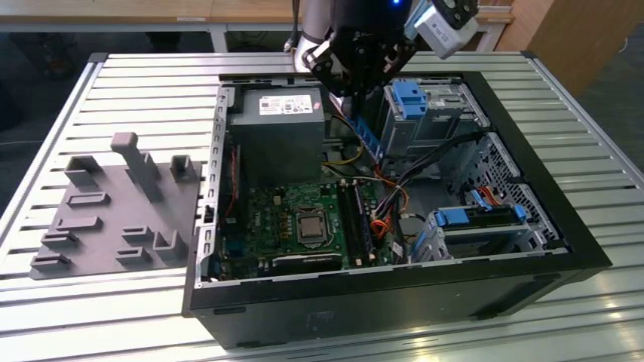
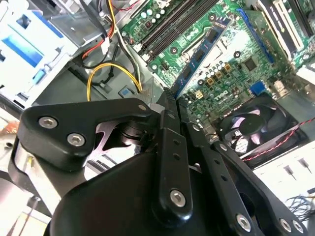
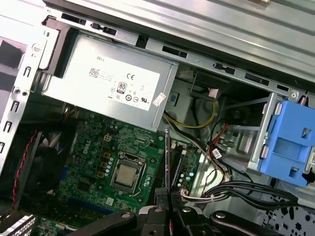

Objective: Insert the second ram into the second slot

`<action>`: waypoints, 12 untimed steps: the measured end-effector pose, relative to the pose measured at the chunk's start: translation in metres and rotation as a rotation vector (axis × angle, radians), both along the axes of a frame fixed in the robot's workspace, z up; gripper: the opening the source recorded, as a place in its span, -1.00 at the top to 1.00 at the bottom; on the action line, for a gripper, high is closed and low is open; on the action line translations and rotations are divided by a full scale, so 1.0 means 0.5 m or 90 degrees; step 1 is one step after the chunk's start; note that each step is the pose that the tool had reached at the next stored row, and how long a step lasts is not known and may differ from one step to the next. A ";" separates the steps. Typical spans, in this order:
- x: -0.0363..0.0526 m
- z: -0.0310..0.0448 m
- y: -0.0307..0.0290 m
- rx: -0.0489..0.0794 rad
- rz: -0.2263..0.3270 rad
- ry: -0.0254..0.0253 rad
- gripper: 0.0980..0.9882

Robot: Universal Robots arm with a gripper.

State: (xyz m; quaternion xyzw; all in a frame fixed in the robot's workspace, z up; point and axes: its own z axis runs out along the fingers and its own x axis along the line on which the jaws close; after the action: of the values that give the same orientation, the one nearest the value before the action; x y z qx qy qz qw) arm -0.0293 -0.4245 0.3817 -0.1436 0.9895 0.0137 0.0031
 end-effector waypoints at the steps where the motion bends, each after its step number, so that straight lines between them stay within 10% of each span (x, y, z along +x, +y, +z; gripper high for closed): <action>1: 0.000 0.000 0.000 0.000 -0.006 0.0000 0.92; 12: 0.000 -0.001 0.000 -0.002 -0.068 0.0000 0.92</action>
State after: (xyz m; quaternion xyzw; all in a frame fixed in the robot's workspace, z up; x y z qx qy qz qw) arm -0.0292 -0.4245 0.3813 -0.0905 0.9958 0.0123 0.0037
